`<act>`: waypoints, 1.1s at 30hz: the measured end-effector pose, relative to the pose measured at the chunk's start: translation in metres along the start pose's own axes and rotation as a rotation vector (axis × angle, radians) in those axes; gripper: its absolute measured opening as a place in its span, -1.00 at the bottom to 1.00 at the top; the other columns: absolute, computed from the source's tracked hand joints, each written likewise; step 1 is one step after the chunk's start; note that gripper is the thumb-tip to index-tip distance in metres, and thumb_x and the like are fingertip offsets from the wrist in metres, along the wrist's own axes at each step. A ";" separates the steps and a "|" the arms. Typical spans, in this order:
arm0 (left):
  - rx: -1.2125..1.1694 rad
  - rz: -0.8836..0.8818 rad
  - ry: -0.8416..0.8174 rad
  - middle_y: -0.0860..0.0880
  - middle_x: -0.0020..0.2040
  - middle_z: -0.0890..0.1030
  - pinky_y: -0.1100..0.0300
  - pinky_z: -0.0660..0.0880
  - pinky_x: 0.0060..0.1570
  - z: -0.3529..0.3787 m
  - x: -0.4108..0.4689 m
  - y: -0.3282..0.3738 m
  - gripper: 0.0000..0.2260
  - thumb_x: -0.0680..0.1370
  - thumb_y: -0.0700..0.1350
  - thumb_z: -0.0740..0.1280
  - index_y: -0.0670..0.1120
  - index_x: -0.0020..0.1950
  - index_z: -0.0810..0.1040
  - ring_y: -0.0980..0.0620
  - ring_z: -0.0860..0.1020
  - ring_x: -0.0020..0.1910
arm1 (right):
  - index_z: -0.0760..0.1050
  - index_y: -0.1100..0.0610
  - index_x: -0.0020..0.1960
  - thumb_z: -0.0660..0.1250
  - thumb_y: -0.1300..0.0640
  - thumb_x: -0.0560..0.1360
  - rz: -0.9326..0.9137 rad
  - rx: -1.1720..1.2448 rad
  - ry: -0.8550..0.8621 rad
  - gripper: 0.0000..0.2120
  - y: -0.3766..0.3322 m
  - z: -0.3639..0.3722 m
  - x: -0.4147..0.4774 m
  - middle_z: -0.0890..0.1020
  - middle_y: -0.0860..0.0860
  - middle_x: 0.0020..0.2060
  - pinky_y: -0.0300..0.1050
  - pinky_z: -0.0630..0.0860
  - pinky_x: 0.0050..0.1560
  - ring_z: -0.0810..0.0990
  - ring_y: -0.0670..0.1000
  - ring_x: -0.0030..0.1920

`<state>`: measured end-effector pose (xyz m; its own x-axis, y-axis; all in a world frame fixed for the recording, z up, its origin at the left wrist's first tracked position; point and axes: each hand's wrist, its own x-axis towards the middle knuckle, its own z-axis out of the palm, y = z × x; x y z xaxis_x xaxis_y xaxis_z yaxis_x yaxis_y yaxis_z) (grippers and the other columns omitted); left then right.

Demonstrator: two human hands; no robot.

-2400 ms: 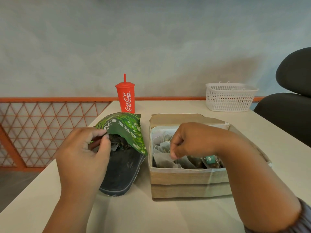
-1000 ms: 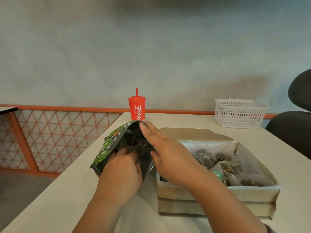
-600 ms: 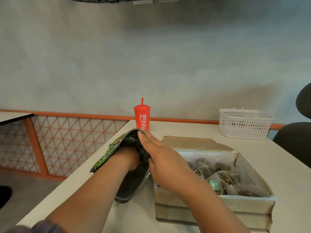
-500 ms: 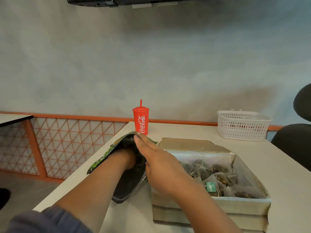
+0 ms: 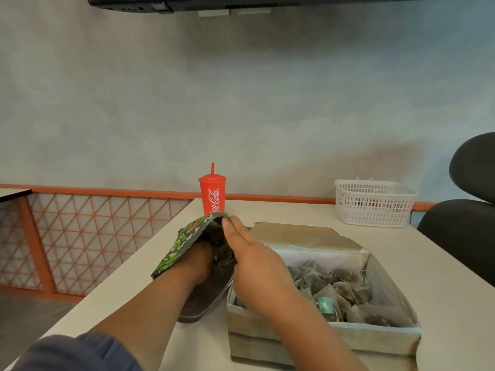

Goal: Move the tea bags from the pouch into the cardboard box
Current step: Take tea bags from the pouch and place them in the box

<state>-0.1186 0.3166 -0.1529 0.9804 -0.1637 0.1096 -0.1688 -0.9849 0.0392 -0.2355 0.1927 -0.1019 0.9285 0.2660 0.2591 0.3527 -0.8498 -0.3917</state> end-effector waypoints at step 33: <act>-0.581 0.027 0.517 0.08 -0.18 0.66 0.48 0.31 -0.27 -0.040 -0.102 -0.023 -0.82 0.44 -0.25 0.42 -0.03 -0.02 0.68 0.14 0.58 -0.18 | 0.08 -0.11 0.49 0.18 0.24 0.55 -0.083 0.136 -0.027 -0.40 0.014 0.017 0.007 0.09 -0.18 0.49 -0.29 0.10 0.35 0.13 -0.11 0.46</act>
<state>-0.2185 0.3579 -0.1254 0.8275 0.0011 0.5615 -0.3579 -0.7695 0.5289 -0.2222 0.1903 -0.1204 0.8978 0.3462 0.2723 0.4388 -0.7554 -0.4866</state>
